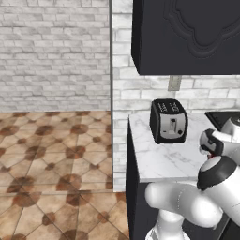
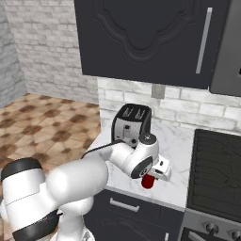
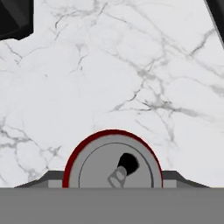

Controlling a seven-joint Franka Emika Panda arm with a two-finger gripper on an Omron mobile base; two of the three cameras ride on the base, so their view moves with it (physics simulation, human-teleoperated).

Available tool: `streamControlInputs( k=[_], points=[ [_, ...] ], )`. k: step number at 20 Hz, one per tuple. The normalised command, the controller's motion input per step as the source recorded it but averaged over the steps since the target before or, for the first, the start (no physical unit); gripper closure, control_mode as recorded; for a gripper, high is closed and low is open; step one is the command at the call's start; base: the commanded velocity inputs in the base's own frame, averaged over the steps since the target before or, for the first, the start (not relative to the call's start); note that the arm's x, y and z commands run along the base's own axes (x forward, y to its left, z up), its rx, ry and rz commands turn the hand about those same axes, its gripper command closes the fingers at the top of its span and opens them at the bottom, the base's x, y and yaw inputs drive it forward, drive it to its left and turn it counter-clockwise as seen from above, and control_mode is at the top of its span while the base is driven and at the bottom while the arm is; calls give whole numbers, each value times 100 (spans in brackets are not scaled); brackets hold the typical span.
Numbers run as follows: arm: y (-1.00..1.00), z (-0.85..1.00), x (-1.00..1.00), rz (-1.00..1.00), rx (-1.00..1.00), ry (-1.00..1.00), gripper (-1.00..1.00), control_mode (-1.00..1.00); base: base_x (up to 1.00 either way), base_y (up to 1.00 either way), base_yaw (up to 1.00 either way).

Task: Four empty soda cans are scattered around the kitchen. Gather all the cans and cluster them next to the stove for recycling.

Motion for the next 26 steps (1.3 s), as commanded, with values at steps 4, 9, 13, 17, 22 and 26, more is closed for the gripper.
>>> streamControlInputs(
  k=[4,9,13,17,22,26],
  points=[
    [-25,0,0,-2,1,0,100,-100,0,0,0],
    [-5,7,-7,0,0,0,100,-100,0,0,0],
    [0,29,-47,0,0,-5,100,-100,0,0,0],
    [3,32,-77,0,0,-15,100,-100,0,0,0],
    [14,36,-88,0,0,-15,100,-100,0,0,0],
    [35,48,-77,0,-3,-7,100,-100,0,0,0]
  ],
)
